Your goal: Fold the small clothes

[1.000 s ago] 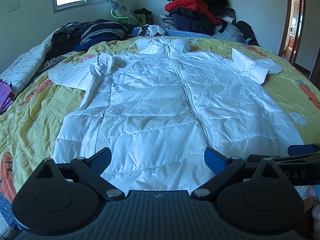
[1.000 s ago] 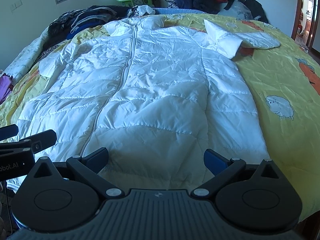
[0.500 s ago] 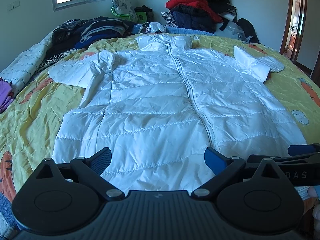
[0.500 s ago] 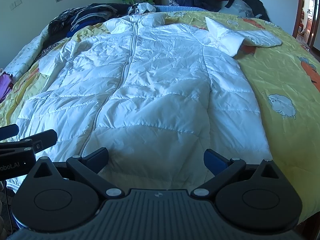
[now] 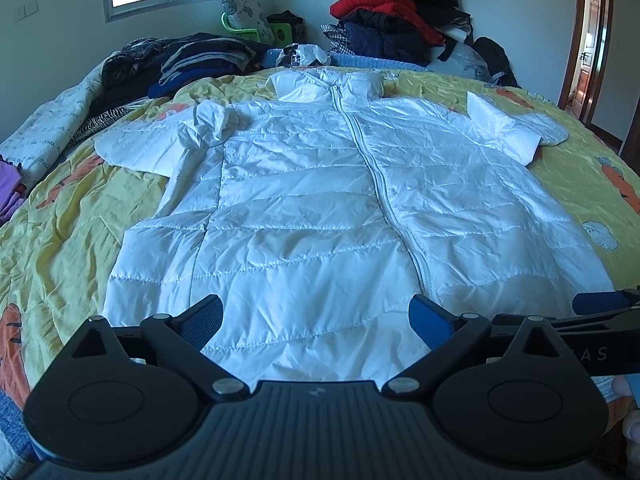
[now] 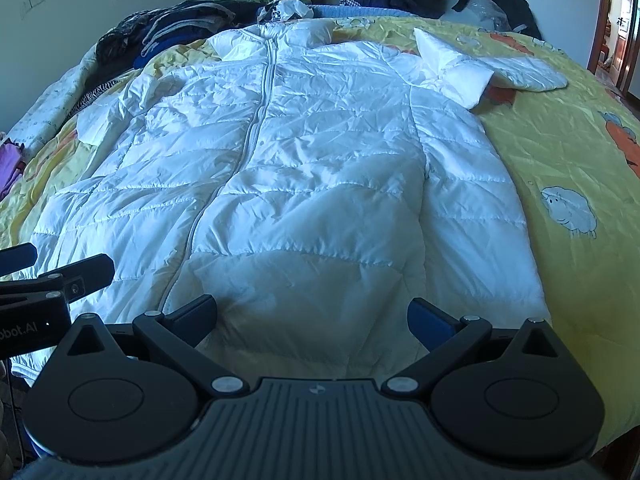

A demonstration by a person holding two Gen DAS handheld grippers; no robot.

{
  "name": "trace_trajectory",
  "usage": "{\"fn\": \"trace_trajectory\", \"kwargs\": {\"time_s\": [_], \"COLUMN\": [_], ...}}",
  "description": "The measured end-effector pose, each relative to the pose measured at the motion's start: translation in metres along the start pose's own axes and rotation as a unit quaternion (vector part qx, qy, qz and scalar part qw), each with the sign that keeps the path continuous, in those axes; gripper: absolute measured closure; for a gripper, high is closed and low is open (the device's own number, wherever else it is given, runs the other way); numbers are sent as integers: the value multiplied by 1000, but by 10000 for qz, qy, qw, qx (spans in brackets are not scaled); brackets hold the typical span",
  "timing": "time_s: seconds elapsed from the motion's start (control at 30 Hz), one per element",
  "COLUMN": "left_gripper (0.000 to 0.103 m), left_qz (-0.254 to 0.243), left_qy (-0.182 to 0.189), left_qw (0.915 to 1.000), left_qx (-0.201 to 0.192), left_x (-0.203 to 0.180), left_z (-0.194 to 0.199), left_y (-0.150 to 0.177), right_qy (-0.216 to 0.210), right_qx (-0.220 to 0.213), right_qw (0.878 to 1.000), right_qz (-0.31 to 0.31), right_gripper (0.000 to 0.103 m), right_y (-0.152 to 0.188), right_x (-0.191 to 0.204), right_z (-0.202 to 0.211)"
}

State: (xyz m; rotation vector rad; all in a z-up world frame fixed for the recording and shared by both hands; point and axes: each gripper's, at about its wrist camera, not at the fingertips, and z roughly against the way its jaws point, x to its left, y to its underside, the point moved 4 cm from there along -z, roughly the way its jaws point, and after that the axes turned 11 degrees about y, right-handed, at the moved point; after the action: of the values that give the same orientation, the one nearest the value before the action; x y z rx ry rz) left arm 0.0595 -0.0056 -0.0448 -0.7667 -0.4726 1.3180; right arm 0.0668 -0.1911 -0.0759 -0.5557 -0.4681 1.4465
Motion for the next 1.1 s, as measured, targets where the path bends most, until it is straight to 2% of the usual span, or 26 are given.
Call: {"fn": "trace_trajectory", "kwargs": {"time_s": [0.33, 0.6, 0.67, 0.8, 0.93, 1.0, 1.1], "left_gripper": [3, 3, 3, 3, 3, 3, 3], "left_qz": [-189, -334, -255, -126, -45, -16, 78], "left_qy": [-83, -246, -203, -126, -170, -205, -219], "left_qw": [9997, 9991, 9995, 9998, 9994, 9991, 9989], "left_qx": [96, 32, 29, -72, -297, -372, -404], "left_x": [-4, 2, 7, 18, 31, 38, 49], "left_z": [-8, -15, -18, -25, -39, -50, -73], "left_y": [-3, -16, -22, -43, -71, -85, -103], "right_qy": [54, 211, 162, -32, -238, -547, -1301], "right_qx": [10, -417, -345, -217, -646, -838, -923], "right_qw": [10000, 9985, 9986, 9992, 9970, 9941, 9870], "right_qz": [20, 293, 354, 321, 355, 419, 178], "right_gripper": [0, 0, 0, 1, 0, 0, 0], "right_y": [-3, -20, -26, -42, -82, -109, -153], "right_x": [-1, 1, 1, -1, -8, -10, -19], "right_z": [-5, 2, -2, -11, -9, -11, -25]}}
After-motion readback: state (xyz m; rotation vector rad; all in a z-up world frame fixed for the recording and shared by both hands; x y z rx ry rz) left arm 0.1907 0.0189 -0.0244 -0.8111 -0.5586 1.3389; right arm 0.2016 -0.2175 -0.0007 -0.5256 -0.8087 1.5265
